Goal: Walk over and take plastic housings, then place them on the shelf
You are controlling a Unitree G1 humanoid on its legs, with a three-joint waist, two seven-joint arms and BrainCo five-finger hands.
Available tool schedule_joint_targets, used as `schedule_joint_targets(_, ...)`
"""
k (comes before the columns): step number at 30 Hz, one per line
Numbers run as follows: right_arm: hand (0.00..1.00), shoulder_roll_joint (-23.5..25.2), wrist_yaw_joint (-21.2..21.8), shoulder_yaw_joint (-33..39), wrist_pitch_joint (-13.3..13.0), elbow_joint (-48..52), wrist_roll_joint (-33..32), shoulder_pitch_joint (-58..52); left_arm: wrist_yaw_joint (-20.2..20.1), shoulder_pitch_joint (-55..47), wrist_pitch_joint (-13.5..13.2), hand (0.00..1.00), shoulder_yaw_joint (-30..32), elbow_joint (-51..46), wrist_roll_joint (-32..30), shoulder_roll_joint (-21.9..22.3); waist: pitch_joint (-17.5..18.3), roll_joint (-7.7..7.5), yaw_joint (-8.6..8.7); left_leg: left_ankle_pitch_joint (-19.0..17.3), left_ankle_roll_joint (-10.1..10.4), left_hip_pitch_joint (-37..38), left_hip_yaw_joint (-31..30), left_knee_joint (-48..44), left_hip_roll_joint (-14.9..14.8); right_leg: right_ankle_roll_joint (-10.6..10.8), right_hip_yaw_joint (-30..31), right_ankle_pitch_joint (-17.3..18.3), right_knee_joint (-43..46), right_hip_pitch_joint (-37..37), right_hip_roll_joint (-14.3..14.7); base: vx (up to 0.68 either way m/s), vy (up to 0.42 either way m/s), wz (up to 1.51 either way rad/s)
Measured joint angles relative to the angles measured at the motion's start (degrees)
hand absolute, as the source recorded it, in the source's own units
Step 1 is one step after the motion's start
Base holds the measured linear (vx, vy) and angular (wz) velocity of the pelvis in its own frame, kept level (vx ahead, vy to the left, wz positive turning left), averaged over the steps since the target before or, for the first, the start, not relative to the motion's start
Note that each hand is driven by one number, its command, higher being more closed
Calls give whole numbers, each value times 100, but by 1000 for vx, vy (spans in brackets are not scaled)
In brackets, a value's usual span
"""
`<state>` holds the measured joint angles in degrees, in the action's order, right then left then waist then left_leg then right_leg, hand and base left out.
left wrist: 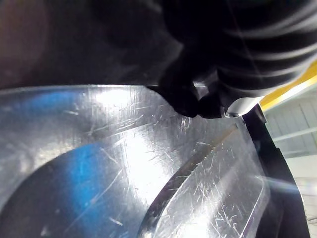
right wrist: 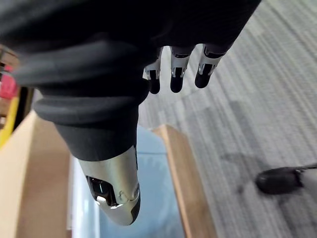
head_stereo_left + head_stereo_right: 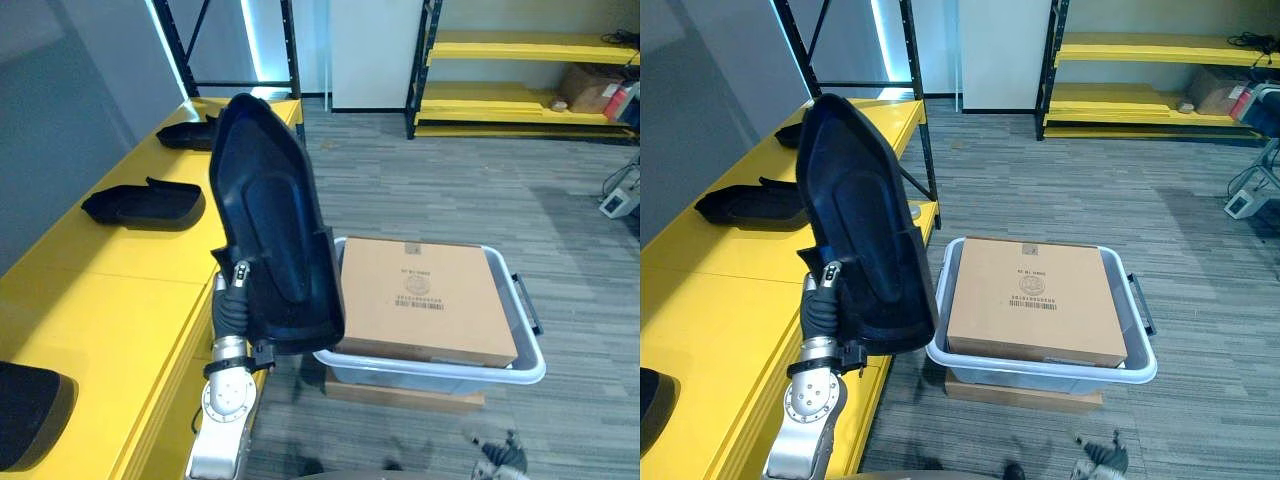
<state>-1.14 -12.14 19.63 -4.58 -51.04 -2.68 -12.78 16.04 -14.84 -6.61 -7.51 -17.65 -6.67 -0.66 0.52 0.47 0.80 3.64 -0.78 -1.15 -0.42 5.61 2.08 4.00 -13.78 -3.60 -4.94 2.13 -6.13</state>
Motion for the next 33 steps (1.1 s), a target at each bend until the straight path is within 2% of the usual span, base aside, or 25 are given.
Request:
schedule_joint_targets(1, 0, 19, 9, -49, 5, -6, 5, -27, -7, -7, -1, 100, -11, -9, 3, -2, -13, -7, -17, 1, -1, 7, -103, 23, 17, 16, -87, 60, 48, 30, -13, -62, -12, 86)
schedule_joint_targets(3, 0, 99, 5, -250, 9, 5, 0, -18, -78, -57, -4, 100, -54, -133, 69, 43, -139, -54, -42, 10, 12, -68, -598, -43, 91, 59, -713, 328, 434, 98, -125, -25, -10, 133)
schedule_joint_targets(7, 0, 108, -8, -479, -7, 104, 1, 161, -86, -31, -26, 100, -196, -569, 163, 85, -355, -48, -177, 3, 6, -600, -781, -592, 201, 148, -1913, 716, 1008, 165, -411, -31, 38, 167)
schedule_joint_targets(9, 0, 115, -12, -664, -5, 194, 3, 342, -67, -15, -58, 100, -147, -750, 212, 109, -452, -24, -231, -51, -72, -821, -400, -799, 141, 197, -2420, 849, 1254, 228, -546, -32, 49, 154)
schedule_joint_targets(11, 0, 118, -7, -917, -14, 437, 19, 526, -85, 10, -76, 100, -191, -764, 255, 178, -493, 22, -352, -225, -239, -1040, 715, -1154, -121, 270, -3085, 946, 1434, 428, -708, -38, 65, 135)
schedule_joint_targets(12, 0, 125, -3, -961, -15, 503, 61, 558, -89, 11, -79, 100, -197, -764, 256, 202, -496, 25, -354, -302, -303, -1073, 1004, -1243, -180, 304, -3255, 968, 1443, 506, -734, 7, 49, 116)
schedule_joint_targets(14, 0, 143, 1, -1150, -23, 612, 113, 658, -91, 13, -93, 100, -204, -762, 257, 274, -502, 5, -381, -545, -326, -1114, 1971, -1517, -392, 399, -3750, 1042, 1421, 726, -908, 22, 81, 113)
schedule_joint_targets(15, 0, 175, 4, -1170, -23, 668, 123, 684, -93, 18, -138, 100, -216, -762, 257, 280, -496, 15, -431, -593, -360, -1158, 2204, -1620, -407, 488, -3954, 1099, 1421, 820, -974, 33, 104, 91)
schedule_joint_targets(17, 0, 232, 9, -1172, -16, 688, 138, 726, -90, 21, -159, 100, -202, -765, 264, 268, -486, -4, -515, -653, -449, -1232, 2108, -1672, -255, 490, -4107, 1101, 1469, 864, -1044, 76, 88, 56)
schedule_joint_targets(19, 0, 343, 12, -1172, 7, 688, 221, 825, -92, 28, -157, 100, -196, -766, 266, 275, -488, -74, -612, -753, -516, -1272, 2065, -1766, -108, 478, -4183, 1114, 1698, 908, -1242, 130, 94, 33)
schedule_joint_targets(20, 0, 353, 14, -1173, 50, 685, 282, 818, -93, 32, -151, 100, -207, -766, 263, 277, -502, -96, -622, -884, -579, -1268, 1973, -1933, -34, 398, -4198, 1150, 2103, 916, -1462, 172, 121, 38)
schedule_joint_targets(21, 0, 352, 12, -1164, 90, 685, 301, 787, -90, 63, -144, 100, -256, -766, 261, 267, -513, -114, -613, -988, -652, -1222, 1809, -2068, 45, 140, -4097, 1207, 2594, 912, -1663, 225, 152, 57)
schedule_joint_targets(22, 0, 348, 12, -1157, 119, 673, 314, 750, -88, 107, -144, 100, -328, -769, 260, 242, -532, -138, -613, -1099, -687, -1116, 1667, -2152, 88, -211, -3810, 1177, 3178, 819, -1871, 205, 127, 75)
schedule_joint_targets(23, 0, 353, 16, -1149, 122, 648, 323, 724, -72, 161, -149, 100, -399, -789, 253, 200, -529, -138, -586, -1243, -667, -985, 1459, -2242, 90, -291, -2969, 1355, 3754, 573, -1889, 252, 122, 90)
schedule_joint_targets(24, 0, 357, 22, -1152, 117, 644, 324, 737, -21, 232, -150, 100, -401, -844, 252, 147, -525, -157, -582, -1272, -653, -877, 1225, -2222, 91, -129, -2177, 1608, 3966, 268, -1656, 205, 85, 87)
schedule_joint_targets(26, 0, 335, 14, -1145, 114, 642, 323, 768, 77, 278, -180, 100, -376, -954, 253, 106, -520, -165, -547, -1264, -637, -749, 935, -2150, 102, 11, -1408, 1827, 3972, -211, -1343, 196, 68, 79)
schedule_joint_targets(27, 0, 330, 8, -1147, 113, 642, 322, 779, 113, 277, -219, 100, -350, -964, 251, 101, -522, -161, -522, -1258, -628, -716, 817, -2160, 118, 69, -1237, 1870, 3929, -327, -1256, 195, 43, 105)
schedule_joint_targets(29, 0, 324, -1, -1147, 114, 644, 321, 731, 201, 277, -255, 100, -319, -966, 252, 88, -505, -193, -449, -1239, -654, -529, 391, -2177, 271, 164, -475, 1933, 3653, -676, -974, 197, 7, 126)
schedule_joint_targets(31, 0, 313, -4, -1144, 115, 644, 318, 666, 274, 259, -273, 100, -323, -984, 251, 87, -450, -282, -476, -1251, -635, -452, 112, -2163, 456, 179, -155, 1901, 3386, -755, -950, 157, -45, 117)
schedule_joint_targets(33, 0, 324, -1, -1146, 119, 638, 312, 668, 312, 218, -300, 100, -310, -1008, 251, 90, -374, -405, -516, -1287, -576, -426, -133, -2189, 575, 124, -335, 1713, 3039, -729, -987, 149, -111, 93)
